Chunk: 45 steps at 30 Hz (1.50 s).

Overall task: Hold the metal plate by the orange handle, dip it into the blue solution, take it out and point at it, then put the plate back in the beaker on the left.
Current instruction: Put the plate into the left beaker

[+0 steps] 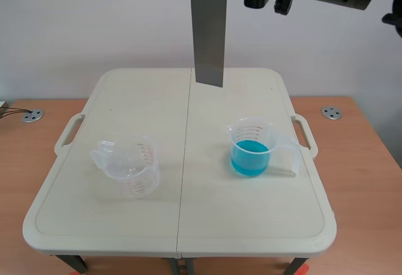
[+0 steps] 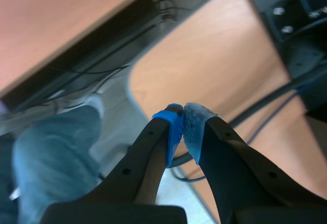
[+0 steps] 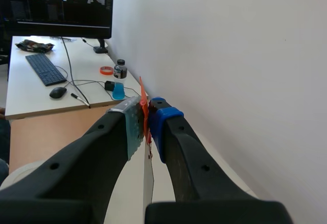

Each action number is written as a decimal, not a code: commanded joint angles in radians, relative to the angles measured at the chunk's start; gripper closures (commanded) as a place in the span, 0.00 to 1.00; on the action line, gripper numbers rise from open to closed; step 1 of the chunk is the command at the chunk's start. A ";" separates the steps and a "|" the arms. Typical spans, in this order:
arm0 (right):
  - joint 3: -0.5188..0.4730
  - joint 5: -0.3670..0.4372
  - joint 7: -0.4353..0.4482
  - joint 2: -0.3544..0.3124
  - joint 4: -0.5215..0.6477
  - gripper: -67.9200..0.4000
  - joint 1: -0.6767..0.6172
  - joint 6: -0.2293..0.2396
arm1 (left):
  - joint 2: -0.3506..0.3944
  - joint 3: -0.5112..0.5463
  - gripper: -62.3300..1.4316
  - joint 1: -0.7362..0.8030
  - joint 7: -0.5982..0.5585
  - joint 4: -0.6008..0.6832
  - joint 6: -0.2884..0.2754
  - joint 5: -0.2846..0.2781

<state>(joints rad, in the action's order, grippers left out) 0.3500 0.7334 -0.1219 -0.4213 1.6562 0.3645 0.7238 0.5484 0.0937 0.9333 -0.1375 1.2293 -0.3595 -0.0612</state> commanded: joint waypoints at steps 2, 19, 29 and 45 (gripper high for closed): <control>0.027 -0.001 0.008 0.017 0.020 0.97 0.039 -0.023 | -0.005 -0.032 0.91 0.000 -0.031 0.003 -0.001 -0.006; 0.207 -0.171 0.008 0.158 0.019 0.97 0.071 -0.082 | -0.034 -0.072 0.91 -0.006 -0.031 -0.012 0.003 0.005; 0.290 -0.277 0.008 0.243 0.018 0.97 0.071 -0.115 | -0.032 -0.072 0.91 -0.006 -0.031 -0.012 0.007 0.005; 0.318 -0.307 0.028 0.349 -0.142 0.97 0.100 -0.125 | -0.032 -0.072 0.91 -0.039 -0.024 -0.012 0.006 0.004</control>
<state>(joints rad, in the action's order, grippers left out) 0.6682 0.4149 -0.1135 -0.0845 1.5055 0.4339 0.5995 0.5129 0.0200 0.8841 -0.1535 1.2102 -0.3492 -0.0532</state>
